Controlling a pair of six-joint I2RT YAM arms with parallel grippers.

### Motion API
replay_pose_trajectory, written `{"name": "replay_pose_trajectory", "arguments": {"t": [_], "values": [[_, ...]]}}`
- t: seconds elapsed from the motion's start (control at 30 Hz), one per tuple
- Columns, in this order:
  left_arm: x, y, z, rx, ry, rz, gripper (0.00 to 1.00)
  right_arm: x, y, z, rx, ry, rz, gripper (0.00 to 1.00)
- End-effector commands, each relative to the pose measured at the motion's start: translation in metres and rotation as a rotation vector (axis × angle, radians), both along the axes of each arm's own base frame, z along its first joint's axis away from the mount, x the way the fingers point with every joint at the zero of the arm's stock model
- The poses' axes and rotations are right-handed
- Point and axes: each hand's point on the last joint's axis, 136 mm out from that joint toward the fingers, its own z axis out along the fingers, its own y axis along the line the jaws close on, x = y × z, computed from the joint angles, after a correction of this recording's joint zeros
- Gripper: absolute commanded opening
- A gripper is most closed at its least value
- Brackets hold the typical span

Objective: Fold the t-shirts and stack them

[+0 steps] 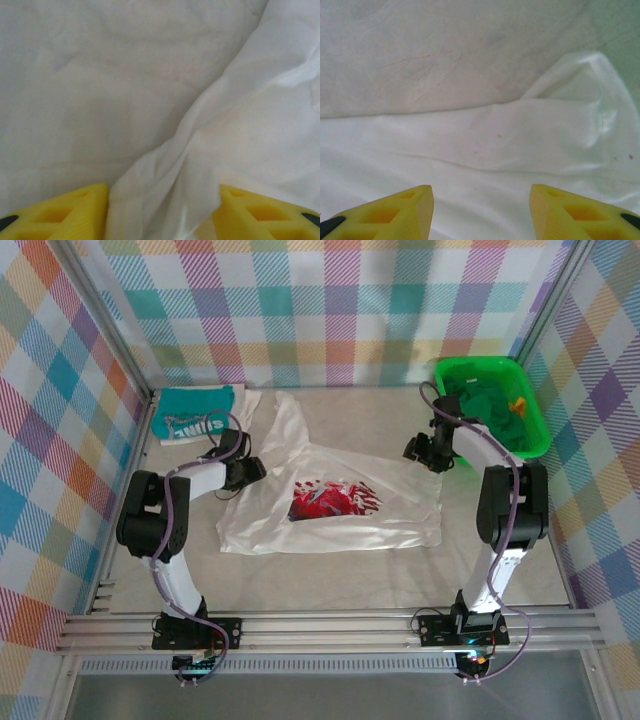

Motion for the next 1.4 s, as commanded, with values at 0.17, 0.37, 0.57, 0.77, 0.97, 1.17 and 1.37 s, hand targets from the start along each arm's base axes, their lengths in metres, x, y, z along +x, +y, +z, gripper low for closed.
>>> {"name": "replay_pose_trajectory", "arguments": {"t": [0.17, 0.37, 0.57, 0.77, 0.97, 1.17, 1.37], "values": [[-0.064, 0.003, 0.005, 0.056, 0.149, 0.017, 0.54, 0.001, 0.011, 0.007, 0.057, -0.046, 0.019, 0.53], [0.006, -0.008, 0.059, 0.134, 0.022, -0.085, 0.59, 0.011, 0.026, 0.018, 0.09, -0.083, 0.062, 0.53], [0.09, -0.033, 0.121, 0.163, -0.135, -0.191, 0.62, 0.009, 0.04, 0.028, 0.097, -0.112, 0.108, 0.53], [0.164, -0.063, 0.109, 0.195, -0.105, -0.284, 0.68, 0.011, 0.055, 0.028, 0.133, -0.129, 0.146, 0.53], [0.203, -0.07, 0.075, 0.142, -0.12, -0.279, 0.74, 0.011, 0.067, 0.036, 0.167, -0.158, 0.18, 0.53], [0.227, -0.071, 0.057, 0.013, -0.172, -0.257, 0.77, 0.007, 0.072, 0.037, 0.19, -0.163, 0.201, 0.53], [0.248, -0.083, 0.045, -0.106, -0.246, -0.285, 0.69, 0.002, 0.072, 0.033, 0.191, -0.154, 0.204, 0.53]]}}
